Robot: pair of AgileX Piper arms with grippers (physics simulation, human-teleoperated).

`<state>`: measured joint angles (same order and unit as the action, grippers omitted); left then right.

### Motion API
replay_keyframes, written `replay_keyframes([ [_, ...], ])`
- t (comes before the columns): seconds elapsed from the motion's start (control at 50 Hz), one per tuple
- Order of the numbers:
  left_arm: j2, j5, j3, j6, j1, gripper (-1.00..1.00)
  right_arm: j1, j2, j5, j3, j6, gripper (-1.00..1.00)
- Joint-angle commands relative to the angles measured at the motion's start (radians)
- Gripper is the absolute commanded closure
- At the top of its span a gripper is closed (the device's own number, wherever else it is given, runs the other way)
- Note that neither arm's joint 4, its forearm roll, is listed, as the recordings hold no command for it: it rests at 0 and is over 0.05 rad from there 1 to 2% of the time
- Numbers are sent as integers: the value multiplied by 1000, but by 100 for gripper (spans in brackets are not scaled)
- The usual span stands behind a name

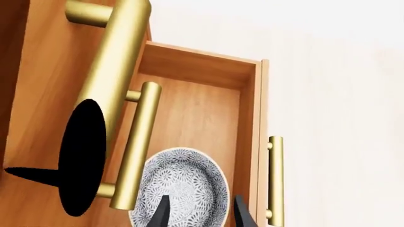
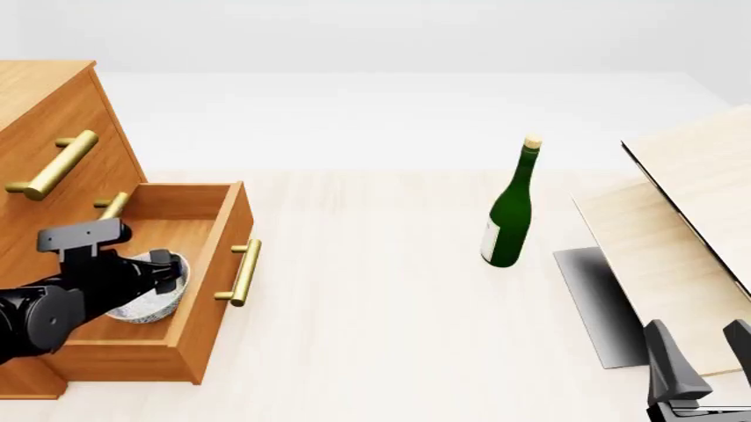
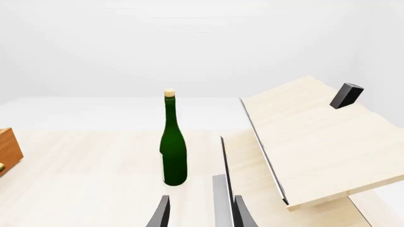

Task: Put the bowl in the bottom drawer of the cabinet.

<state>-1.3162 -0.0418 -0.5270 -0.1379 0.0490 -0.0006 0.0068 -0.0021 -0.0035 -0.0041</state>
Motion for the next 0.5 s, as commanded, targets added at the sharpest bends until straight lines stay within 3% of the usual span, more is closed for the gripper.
replay_keyframes([
  [0.02,45,-13,8,-81,-24,-100,0,0,0,0,0,-100],
  [0.28,110,-34,27,-178,-66,-100,0,0,0,0,0,-100],
  [0.4,105,-131,68,-216,-65,-100,0,0,0,0,0,-100],
  [0.5,143,-130,74,-243,-72,-100,0,0,0,0,0,-100],
])
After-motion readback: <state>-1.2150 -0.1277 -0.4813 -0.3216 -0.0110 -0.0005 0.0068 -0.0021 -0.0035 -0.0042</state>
